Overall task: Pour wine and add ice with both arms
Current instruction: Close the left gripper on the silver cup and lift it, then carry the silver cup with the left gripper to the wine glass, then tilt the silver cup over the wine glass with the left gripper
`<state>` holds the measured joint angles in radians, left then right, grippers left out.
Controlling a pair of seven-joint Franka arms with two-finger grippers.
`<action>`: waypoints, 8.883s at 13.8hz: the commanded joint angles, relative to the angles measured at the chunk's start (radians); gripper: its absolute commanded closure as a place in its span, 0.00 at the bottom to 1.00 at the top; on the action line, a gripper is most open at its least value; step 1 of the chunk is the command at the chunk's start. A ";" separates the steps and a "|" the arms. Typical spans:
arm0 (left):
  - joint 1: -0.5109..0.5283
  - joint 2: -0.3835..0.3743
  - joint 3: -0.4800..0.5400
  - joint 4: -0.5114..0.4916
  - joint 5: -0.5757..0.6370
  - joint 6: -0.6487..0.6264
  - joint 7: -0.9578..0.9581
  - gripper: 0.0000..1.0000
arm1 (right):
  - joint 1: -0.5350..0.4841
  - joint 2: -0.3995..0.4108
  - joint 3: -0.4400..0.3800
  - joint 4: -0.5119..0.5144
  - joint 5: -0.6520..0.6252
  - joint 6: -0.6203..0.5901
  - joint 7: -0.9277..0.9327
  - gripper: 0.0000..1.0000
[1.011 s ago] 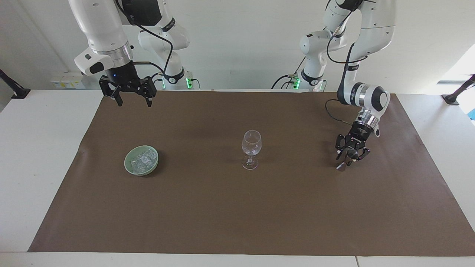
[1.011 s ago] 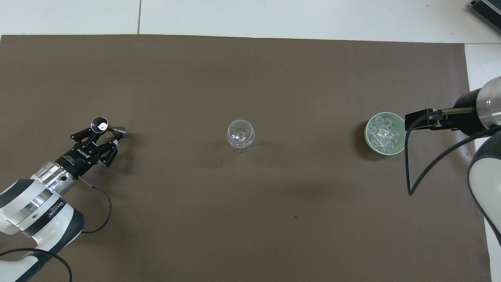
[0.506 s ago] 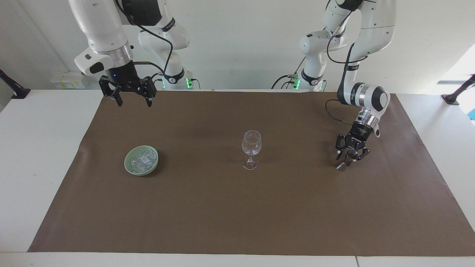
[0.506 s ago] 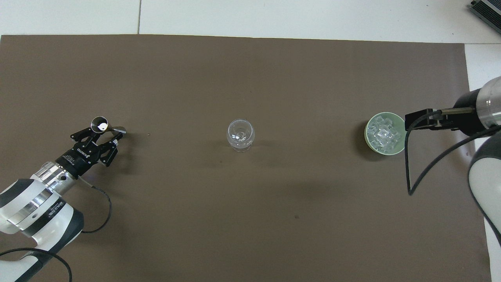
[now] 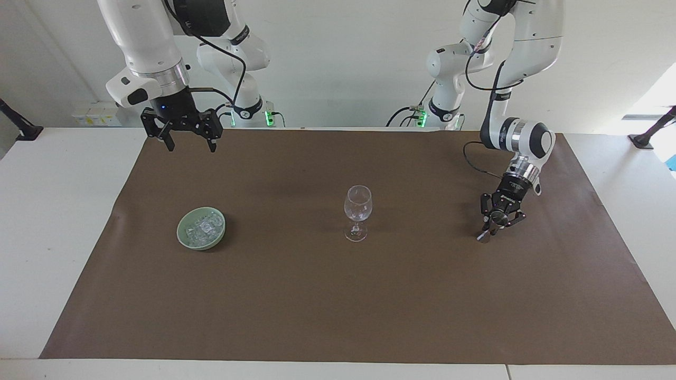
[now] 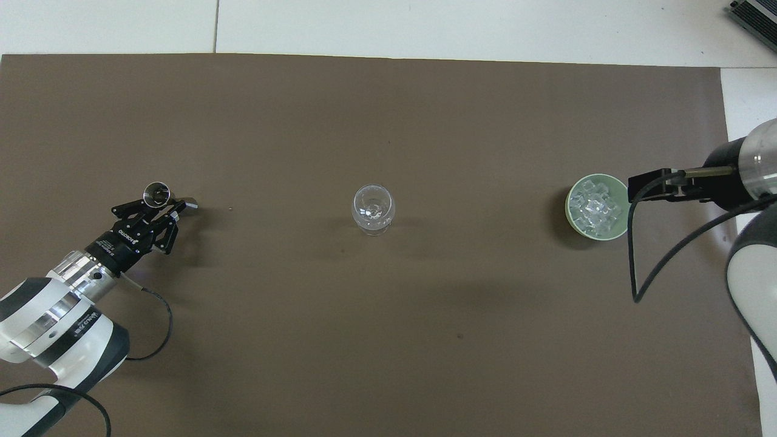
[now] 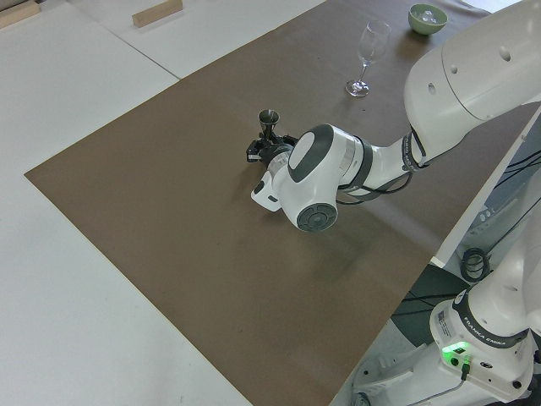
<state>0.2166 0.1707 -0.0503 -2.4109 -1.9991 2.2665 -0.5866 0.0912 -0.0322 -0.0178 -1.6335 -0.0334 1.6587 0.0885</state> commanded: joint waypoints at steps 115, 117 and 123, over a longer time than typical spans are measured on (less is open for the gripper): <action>-0.747 -0.045 -0.189 0.414 0.161 1.100 0.442 1.00 | 0.001 -0.011 -0.002 -0.009 0.004 -0.008 0.005 0.00; -0.749 -0.040 -0.189 0.426 0.160 1.107 0.449 1.00 | 0.001 -0.011 -0.002 -0.009 0.006 -0.008 0.005 0.00; -0.757 -0.025 -0.189 0.446 0.161 1.137 0.510 1.00 | 0.001 -0.011 -0.002 -0.009 0.006 -0.008 0.005 0.00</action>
<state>-0.5160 0.1274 -0.2523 -1.9935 -1.8482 3.3708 -0.1074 0.0912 -0.0322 -0.0179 -1.6335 -0.0334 1.6587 0.0885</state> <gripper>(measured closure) 0.780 0.000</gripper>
